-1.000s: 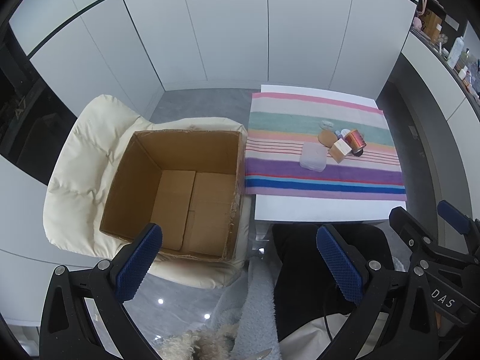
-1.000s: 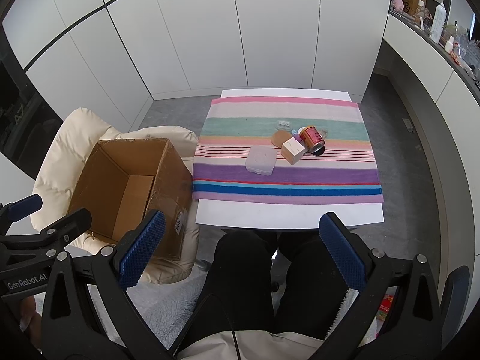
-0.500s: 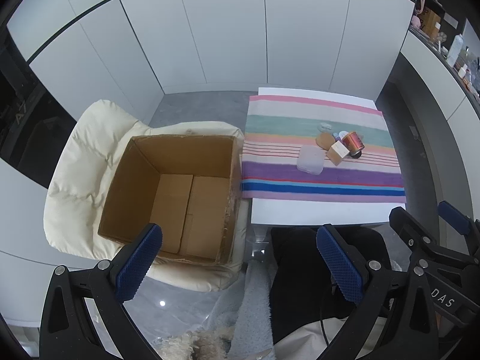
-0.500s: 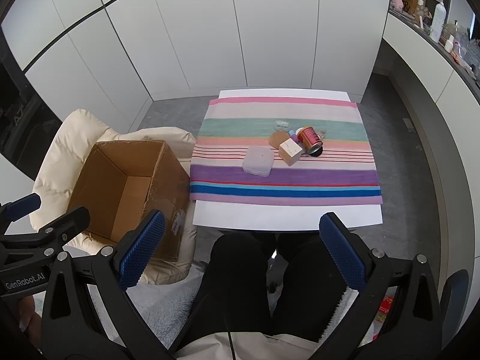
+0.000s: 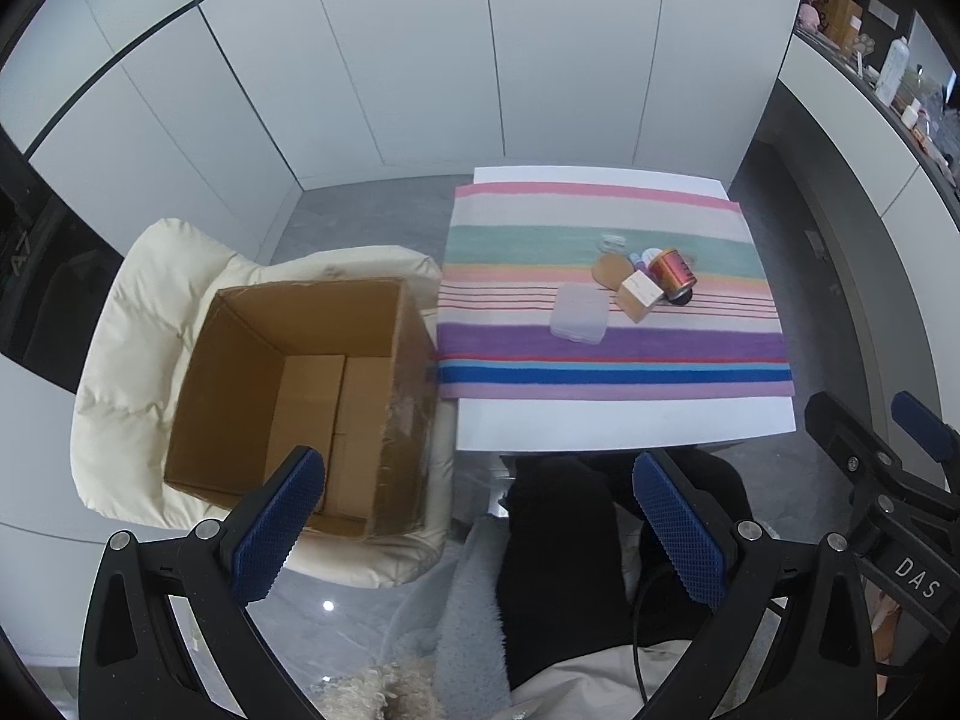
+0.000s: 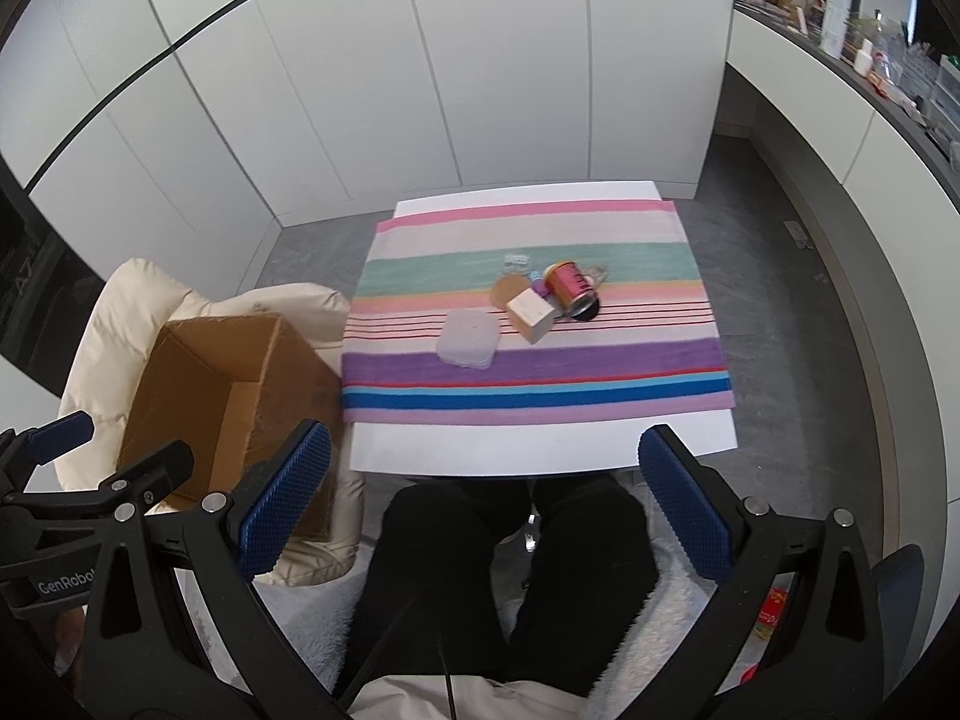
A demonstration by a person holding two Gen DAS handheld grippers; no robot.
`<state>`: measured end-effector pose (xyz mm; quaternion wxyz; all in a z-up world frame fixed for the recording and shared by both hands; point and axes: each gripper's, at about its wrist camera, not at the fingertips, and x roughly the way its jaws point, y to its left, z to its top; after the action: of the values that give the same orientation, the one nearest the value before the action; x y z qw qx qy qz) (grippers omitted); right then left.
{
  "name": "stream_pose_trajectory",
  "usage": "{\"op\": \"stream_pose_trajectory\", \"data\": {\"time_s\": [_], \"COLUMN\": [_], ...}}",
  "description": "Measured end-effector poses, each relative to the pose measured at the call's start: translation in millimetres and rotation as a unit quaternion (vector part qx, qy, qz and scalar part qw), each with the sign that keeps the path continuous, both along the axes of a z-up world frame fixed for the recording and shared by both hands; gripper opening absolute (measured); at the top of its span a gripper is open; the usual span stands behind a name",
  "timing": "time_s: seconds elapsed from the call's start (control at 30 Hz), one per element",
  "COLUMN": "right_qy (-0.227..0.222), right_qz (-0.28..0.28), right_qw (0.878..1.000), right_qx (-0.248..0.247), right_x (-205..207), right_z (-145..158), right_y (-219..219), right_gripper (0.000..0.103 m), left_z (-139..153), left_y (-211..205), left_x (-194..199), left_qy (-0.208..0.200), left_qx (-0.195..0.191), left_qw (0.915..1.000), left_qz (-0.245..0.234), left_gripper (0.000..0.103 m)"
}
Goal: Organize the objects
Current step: 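Move both tools toward the objects on the striped cloth, then grasp the white cosmetic box with the right tool while the left tool grasps the clear square case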
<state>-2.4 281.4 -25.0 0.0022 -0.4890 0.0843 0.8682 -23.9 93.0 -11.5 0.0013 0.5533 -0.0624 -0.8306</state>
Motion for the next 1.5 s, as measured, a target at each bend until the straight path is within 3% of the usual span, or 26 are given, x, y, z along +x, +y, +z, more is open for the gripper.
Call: {"op": "stream_pose_trajectory", "data": {"time_s": [0.27, 0.57, 0.93, 1.07, 1.13, 1.2, 1.27, 1.43, 1.5], "right_qy": [-0.006, -0.024, -0.016, -0.004, 0.019, 0.015, 0.008, -0.002, -0.004], "right_qz": [-0.029, -0.036, -0.067, -0.058, -0.028, -0.024, -0.025, -0.016, 0.004], "right_qw": [1.0, 0.999, 0.998, 0.998, 0.999, 1.0, 0.999, 0.999, 0.999], "right_qx": [0.002, 0.002, 0.005, 0.024, 0.011, 0.01, 0.019, 0.037, 0.032], "right_x": [-9, -25, -50, -71, -81, -93, -106, -132, -145], "right_z": [-13, -35, -70, -95, -111, -129, -149, -188, -203], "right_y": [54, 100, 137, 140, 141, 140, 141, 136, 130], "right_gripper": [0.103, 0.103, 0.103, 0.103, 0.103, 0.103, 0.103, 0.103, 0.103], "left_z": [-9, -38, -78, -103, -118, -138, -156, -209, -233], "left_y": [41, 82, 101, 100, 99, 97, 92, 78, 76], "left_x": [-15, -41, -79, -99, -110, -125, -136, -171, -185], "left_qy": [-0.004, -0.03, -0.019, 0.005, 0.019, 0.023, 0.015, -0.021, -0.039], "left_qx": [0.019, 0.038, 0.022, 0.0, -0.022, -0.035, -0.024, 0.059, 0.068], "left_qw": [0.9998, 0.9986, 0.9993, 0.9998, 0.9994, 0.9988, 0.9993, 0.9978, 0.9967], "left_qz": [-0.005, -0.022, -0.024, -0.019, -0.02, -0.024, -0.025, -0.022, -0.02], "left_gripper": [0.103, 0.103, 0.103, 0.103, 0.103, 0.103, 0.103, 0.103, 0.103]}}
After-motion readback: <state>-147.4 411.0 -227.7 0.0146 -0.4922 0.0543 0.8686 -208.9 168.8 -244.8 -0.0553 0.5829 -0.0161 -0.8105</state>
